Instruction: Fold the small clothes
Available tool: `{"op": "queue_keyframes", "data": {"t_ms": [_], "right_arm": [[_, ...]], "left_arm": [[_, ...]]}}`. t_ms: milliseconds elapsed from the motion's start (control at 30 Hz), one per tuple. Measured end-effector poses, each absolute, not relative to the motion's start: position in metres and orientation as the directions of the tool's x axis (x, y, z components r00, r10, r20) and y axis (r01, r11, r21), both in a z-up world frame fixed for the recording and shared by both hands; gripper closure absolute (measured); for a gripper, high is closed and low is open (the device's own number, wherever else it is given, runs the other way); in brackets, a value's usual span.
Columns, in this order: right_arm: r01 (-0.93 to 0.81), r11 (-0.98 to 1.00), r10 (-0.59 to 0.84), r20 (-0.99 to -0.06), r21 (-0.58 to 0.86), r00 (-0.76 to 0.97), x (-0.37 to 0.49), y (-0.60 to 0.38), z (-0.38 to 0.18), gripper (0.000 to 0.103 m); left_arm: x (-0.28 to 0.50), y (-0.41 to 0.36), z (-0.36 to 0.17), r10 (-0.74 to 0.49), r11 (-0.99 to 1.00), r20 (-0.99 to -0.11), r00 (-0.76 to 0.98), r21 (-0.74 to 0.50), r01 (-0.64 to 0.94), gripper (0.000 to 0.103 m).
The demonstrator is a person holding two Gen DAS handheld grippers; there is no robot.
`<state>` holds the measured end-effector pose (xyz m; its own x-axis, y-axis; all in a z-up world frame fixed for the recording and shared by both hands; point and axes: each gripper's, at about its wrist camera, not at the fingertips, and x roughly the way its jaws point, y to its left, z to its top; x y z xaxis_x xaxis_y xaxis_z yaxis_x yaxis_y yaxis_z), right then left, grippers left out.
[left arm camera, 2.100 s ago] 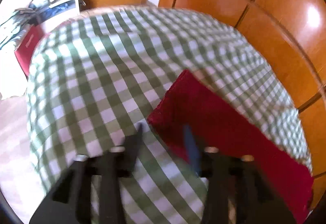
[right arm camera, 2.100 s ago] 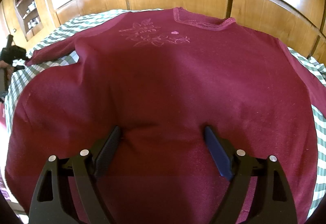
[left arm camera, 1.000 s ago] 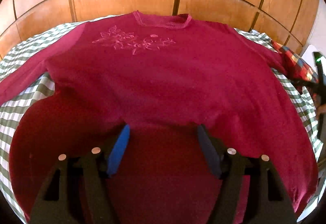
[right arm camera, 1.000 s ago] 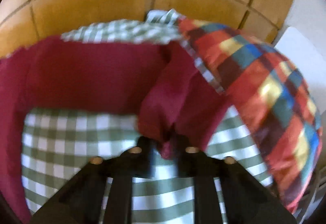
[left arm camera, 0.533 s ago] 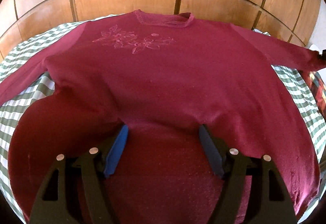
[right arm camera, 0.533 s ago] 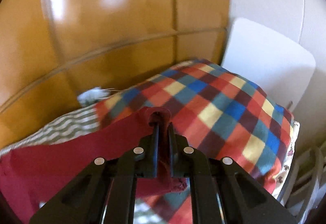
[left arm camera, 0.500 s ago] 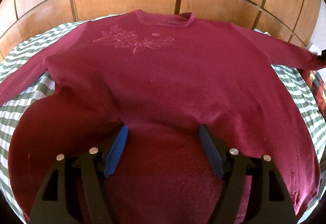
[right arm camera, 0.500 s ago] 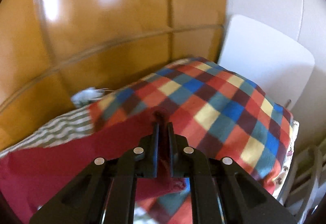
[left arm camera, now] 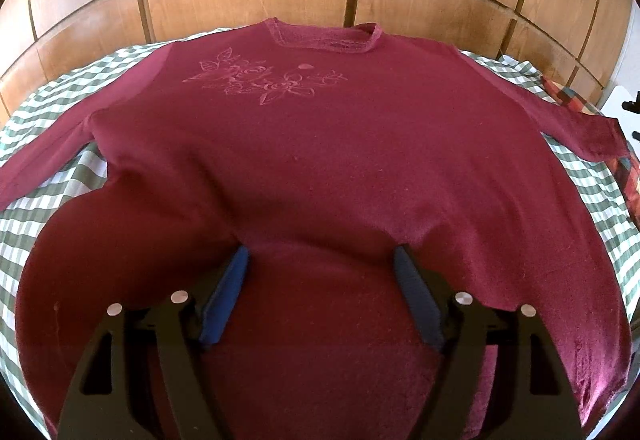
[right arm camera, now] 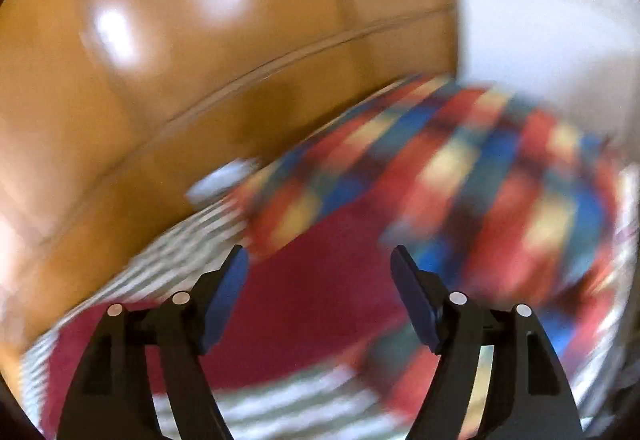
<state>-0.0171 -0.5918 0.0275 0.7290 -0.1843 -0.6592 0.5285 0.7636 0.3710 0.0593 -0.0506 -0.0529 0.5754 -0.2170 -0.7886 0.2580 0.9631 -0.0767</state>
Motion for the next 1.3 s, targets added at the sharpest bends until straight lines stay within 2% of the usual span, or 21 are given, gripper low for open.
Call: {"op": "queue_keyframes", "data": {"t_ms": [100, 167, 300, 367, 400, 433, 467, 500, 533, 633, 667, 733, 800, 867, 933, 1000, 1067, 1300], "right_arm": [[0.422, 0.711, 0.082, -0.663, 0.562, 0.744, -0.003, -0.547, -0.019, 0.030], [0.376, 0.649, 0.231, -0.643, 0.661, 0.730, 0.015, -0.515, -0.051, 0.038], [0.351, 0.567, 0.345, -0.602, 0.745, 0.721, 0.049, -0.468, -0.084, 0.045], [0.371, 0.537, 0.332, -0.594, 0.758, 0.733, 0.067, -0.456, -0.093, 0.046], [0.382, 0.527, 0.316, -0.592, 0.759, 0.741, 0.072, -0.455, -0.096, 0.052], [0.405, 0.517, 0.287, -0.598, 0.754, 0.748, 0.077, -0.455, -0.098, 0.064], [0.433, 0.498, 0.263, -0.607, 0.751, 0.750, 0.079, -0.457, -0.100, 0.072], [0.451, 0.488, 0.252, -0.615, 0.748, 0.748, 0.080, -0.459, -0.102, 0.091], [0.473, 0.499, 0.227, -0.636, 0.726, 0.737, 0.081, -0.461, -0.102, 0.097], [0.492, 0.608, 0.115, -0.682, 0.623, 0.722, 0.074, -0.466, -0.083, 0.098], [0.503, 0.645, 0.075, -0.703, 0.575, 0.707, 0.072, -0.465, -0.080, 0.098], [0.515, 0.671, 0.073, -0.739, 0.533, 0.669, 0.073, -0.467, -0.086, 0.097], [0.488, 0.694, 0.094, -0.738, 0.530, 0.668, 0.072, -0.466, -0.087, 0.098], [0.463, 0.675, 0.143, -0.717, 0.574, 0.682, 0.066, -0.468, -0.087, 0.089], [0.450, 0.680, 0.141, -0.706, 0.578, 0.694, 0.051, -0.475, -0.080, 0.061], [0.453, 0.701, 0.102, -0.706, 0.551, 0.701, 0.035, -0.484, -0.070, 0.054], [0.481, 0.701, 0.054, -0.712, 0.527, 0.700, 0.016, -0.501, -0.062, 0.054], [0.674, 0.562, -0.257, -0.673, 0.479, 0.693, -0.070, -0.605, -0.022, 0.054]], "left_arm": [[0.059, -0.050, -0.053, -0.219, 0.963, -0.787, 0.577, -0.079, 0.258, 0.028], [0.058, -0.050, -0.052, -0.222, 0.963, -0.786, 0.577, -0.083, 0.258, 0.028], [0.058, -0.049, -0.051, -0.230, 0.962, -0.785, 0.576, -0.091, 0.259, 0.028], [0.057, -0.049, -0.051, -0.232, 0.961, -0.784, 0.576, -0.093, 0.261, 0.028], [0.057, -0.049, -0.051, -0.235, 0.960, -0.783, 0.576, -0.095, 0.262, 0.028], [0.057, -0.049, -0.050, -0.236, 0.960, -0.783, 0.576, -0.097, 0.262, 0.028], [0.057, -0.049, -0.050, -0.238, 0.960, -0.782, 0.576, -0.099, 0.262, 0.028], [0.057, -0.049, -0.050, -0.240, 0.959, -0.782, 0.575, -0.100, 0.264, 0.028], [0.056, -0.049, -0.049, -0.243, 0.959, -0.781, 0.575, -0.102, 0.266, 0.027], [0.051, -0.047, -0.044, -0.263, 0.954, -0.782, 0.566, -0.123, 0.273, 0.026], [0.047, -0.044, -0.042, -0.287, 0.948, -0.779, 0.557, -0.148, 0.281, 0.021], [0.042, -0.042, -0.046, -0.290, 0.947, -0.786, 0.546, -0.153, 0.284, 0.019], [0.035, -0.043, -0.050, -0.278, 0.947, -0.779, 0.562, -0.125, 0.295, 0.019], [0.033, -0.043, -0.049, -0.276, 0.948, -0.779, 0.563, -0.122, 0.295, 0.019], [0.036, -0.038, -0.047, -0.296, 0.944, -0.779, 0.552, -0.152, 0.291, 0.019], [0.036, -0.032, -0.041, -0.307, 0.942, -0.773, 0.555, -0.166, 0.291, 0.019], [0.035, -0.029, -0.041, -0.300, 0.944, -0.774, 0.557, -0.158, 0.290, 0.019], [0.026, -0.026, -0.051, -0.290, 0.943, -0.773, 0.564, -0.130, 0.307, 0.018]]}}
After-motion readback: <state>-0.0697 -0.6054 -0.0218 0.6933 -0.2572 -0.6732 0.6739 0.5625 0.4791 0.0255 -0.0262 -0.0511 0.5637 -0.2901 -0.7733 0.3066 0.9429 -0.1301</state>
